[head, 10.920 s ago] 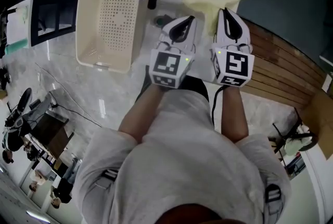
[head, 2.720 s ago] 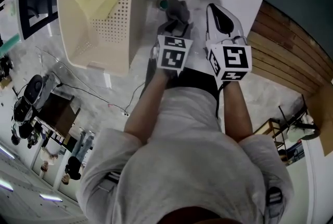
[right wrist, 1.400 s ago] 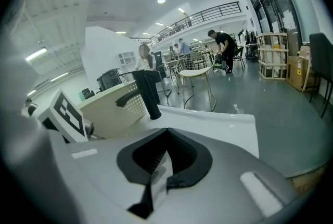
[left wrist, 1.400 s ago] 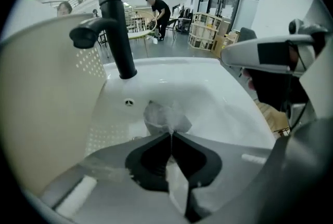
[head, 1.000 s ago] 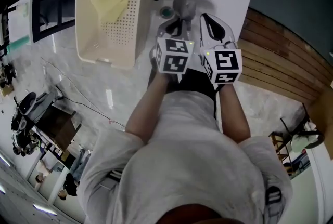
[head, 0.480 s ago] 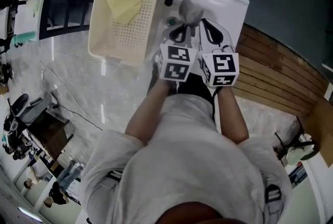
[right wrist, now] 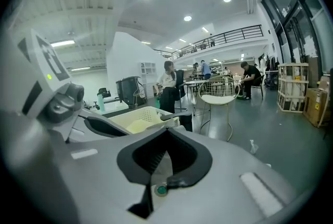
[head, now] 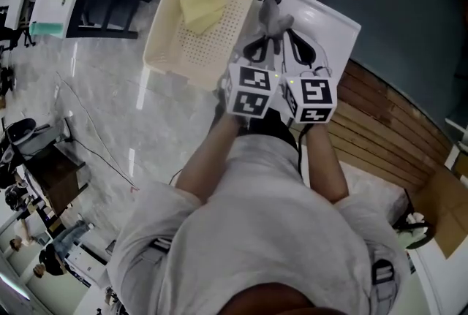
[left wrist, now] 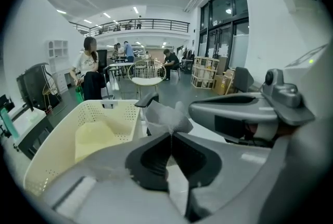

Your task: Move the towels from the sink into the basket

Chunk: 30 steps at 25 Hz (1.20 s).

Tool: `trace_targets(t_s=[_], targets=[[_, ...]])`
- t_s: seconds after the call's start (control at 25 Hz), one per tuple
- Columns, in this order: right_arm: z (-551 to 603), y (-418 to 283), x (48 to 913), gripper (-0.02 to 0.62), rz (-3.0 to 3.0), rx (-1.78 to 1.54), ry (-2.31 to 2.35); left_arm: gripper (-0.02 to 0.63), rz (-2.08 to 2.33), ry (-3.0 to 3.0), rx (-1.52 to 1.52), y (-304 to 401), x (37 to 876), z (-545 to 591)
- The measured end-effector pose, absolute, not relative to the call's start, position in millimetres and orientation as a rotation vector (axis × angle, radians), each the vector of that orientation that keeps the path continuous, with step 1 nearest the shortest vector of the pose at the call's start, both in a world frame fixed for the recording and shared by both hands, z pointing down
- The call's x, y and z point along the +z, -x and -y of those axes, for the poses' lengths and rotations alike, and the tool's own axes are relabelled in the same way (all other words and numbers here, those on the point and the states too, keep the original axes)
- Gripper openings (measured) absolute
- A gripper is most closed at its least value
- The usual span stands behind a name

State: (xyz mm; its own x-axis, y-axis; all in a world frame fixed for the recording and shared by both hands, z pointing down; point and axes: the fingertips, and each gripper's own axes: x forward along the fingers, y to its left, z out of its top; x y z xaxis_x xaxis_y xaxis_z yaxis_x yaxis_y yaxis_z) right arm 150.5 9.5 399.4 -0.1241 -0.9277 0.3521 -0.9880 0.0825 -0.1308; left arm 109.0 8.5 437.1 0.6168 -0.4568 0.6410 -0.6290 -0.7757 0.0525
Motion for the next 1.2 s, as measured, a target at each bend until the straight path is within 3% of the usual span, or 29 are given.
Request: trace_targets(t_s=[1.2], targets=[[59, 24, 377, 0.006, 2.48, 0.39, -1.535, 0.031, 1.333, -2.348, 0.751, 68, 404, 51]])
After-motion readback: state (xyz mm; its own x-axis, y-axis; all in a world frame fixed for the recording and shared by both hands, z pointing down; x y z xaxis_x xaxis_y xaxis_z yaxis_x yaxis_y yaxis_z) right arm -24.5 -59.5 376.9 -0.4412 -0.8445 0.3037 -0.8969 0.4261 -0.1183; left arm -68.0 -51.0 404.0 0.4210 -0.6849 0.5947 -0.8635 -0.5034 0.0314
